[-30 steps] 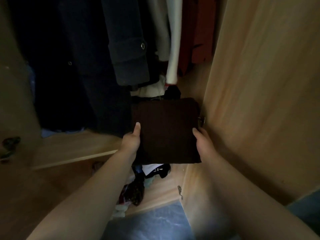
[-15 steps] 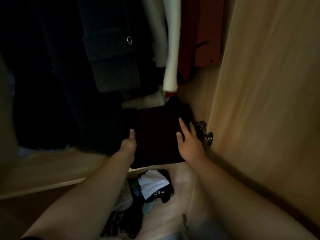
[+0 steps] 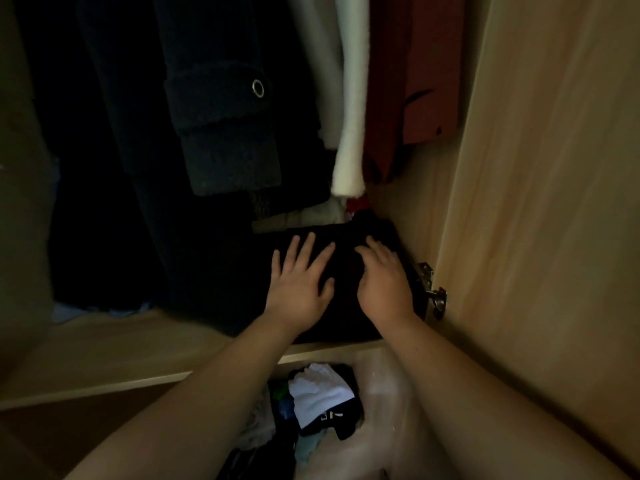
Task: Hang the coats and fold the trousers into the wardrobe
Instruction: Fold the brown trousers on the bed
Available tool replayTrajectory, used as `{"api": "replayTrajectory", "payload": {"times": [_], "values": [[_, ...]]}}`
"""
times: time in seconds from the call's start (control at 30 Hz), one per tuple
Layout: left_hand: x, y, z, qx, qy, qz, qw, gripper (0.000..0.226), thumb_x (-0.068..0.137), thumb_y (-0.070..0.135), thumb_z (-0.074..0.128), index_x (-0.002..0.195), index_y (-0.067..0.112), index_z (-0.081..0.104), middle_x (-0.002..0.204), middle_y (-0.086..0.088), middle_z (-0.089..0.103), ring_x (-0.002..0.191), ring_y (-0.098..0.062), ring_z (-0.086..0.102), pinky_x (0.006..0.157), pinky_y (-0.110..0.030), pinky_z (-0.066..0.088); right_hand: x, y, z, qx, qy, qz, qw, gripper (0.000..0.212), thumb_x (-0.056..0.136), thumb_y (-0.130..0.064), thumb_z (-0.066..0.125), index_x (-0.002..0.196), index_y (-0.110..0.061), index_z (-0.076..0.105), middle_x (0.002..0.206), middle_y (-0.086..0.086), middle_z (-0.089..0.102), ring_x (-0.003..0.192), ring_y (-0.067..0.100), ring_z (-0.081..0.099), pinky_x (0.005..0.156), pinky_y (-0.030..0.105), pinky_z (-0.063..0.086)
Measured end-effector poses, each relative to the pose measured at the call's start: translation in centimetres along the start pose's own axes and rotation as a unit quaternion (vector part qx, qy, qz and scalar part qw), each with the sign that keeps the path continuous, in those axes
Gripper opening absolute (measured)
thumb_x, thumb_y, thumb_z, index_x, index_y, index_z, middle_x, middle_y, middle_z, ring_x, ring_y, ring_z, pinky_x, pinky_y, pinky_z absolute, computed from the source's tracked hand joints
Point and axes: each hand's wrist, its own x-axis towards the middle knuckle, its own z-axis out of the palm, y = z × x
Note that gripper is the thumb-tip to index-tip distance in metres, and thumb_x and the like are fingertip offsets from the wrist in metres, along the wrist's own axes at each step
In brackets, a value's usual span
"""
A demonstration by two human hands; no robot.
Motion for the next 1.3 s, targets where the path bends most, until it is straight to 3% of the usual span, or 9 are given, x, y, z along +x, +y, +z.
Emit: {"api": "replayTrajectory", "payload": {"times": [0.13,0.23,0.33,0.57,0.73,0.97,1.1,1.3], "values": [[3.6,0.0,1.4,-0.004,-0.172,-0.077,0.982,0.065,0.099,0.062,0.019,0.157,0.039,0.001,0.167,-0.001,-0.006,0.153,-0.026,-0.007,0.123,-0.051,0.003,1.3,0.5,1.0,-0.048,-0.154,0.01,0.987,0.057,0.103,-0.051,0.03,0.157,-0.033,0.027,0.166,0.003,0.023,0.152,0.026,0.02,0.124,0.045,0.013],[5.2,-1.0,2.6,-0.031,-0.237,-0.085,0.967,0.069,0.095,0.066,0.015,0.158,0.036,0.012,0.167,0.002,0.0,0.153,-0.027,-0.004,0.123,-0.05,0.008,2.7,1.3,1.9,-0.071,-0.233,0.03,0.969,0.061,0.101,-0.058,0.024,0.158,-0.037,0.018,0.168,0.001,0.013,0.153,0.028,0.015,0.124,0.046,0.013],[5.9,-1.7,4.2,-0.086,-0.227,-0.086,0.966,0.064,0.101,0.052,0.022,0.158,0.024,0.017,0.167,-0.005,0.009,0.154,-0.029,0.002,0.124,-0.045,0.004,3.5,1.6,3.0,-0.068,-0.265,0.051,0.961,0.06,0.101,-0.056,0.025,0.158,-0.037,0.02,0.168,-0.001,0.013,0.153,0.027,0.015,0.123,0.047,0.016],[7.0,-3.2,7.6,-0.057,-0.233,-0.125,0.963,0.09,0.074,0.072,-0.001,0.156,0.039,0.009,0.167,0.008,0.002,0.153,-0.021,-0.007,0.123,-0.048,0.009,3.9,2.1,4.0,-0.069,-0.26,0.06,0.961,0.058,0.102,-0.052,0.025,0.158,-0.038,0.021,0.168,-0.003,0.014,0.153,0.025,0.016,0.122,0.045,0.017],[5.8,-0.9,2.7,-0.058,-0.211,-0.12,0.968,0.063,0.1,0.058,0.026,0.158,0.038,0.012,0.167,0.003,0.001,0.154,-0.025,-0.004,0.123,-0.05,0.006,4.1,1.6,1.7,-0.043,-0.273,0.048,0.96,0.056,0.105,-0.048,0.028,0.159,-0.034,0.021,0.168,0.0,0.011,0.153,0.027,0.011,0.124,0.043,0.011],[4.1,0.6,-2.2,-0.036,-0.226,-0.092,0.969,0.064,0.101,0.054,0.031,0.158,0.036,0.01,0.168,-0.001,-0.003,0.153,-0.026,-0.007,0.122,-0.051,0.001,2.2,-0.3,-3.6,-0.043,-0.214,0.027,0.976,0.058,0.104,-0.035,0.038,0.159,-0.026,0.022,0.168,0.004,0.016,0.153,0.023,0.013,0.124,0.044,0.006],[2.8,1.7,-4.9,-0.056,-0.213,-0.102,0.97,0.066,0.101,0.05,0.035,0.159,0.033,0.009,0.168,-0.003,0.002,0.153,-0.027,-0.002,0.122,-0.05,0.004,1.2,-2.3,-6.7,-0.012,-0.181,0.029,0.983,0.06,0.101,-0.028,0.045,0.158,-0.023,0.026,0.166,0.006,0.023,0.152,0.024,0.018,0.124,0.044,0.013],[-1.6,4.1,-8.2,-0.131,-0.199,-0.118,0.964,0.068,0.1,0.044,0.043,0.159,0.032,0.011,0.166,-0.004,0.012,0.153,-0.027,0.007,0.123,-0.046,0.012,-2.4,-5.0,-9.6,0.035,-0.206,0.074,0.975,0.068,0.095,-0.019,0.052,0.158,-0.02,0.027,0.162,0.009,0.03,0.149,0.026,0.026,0.122,0.041,0.025]]}}
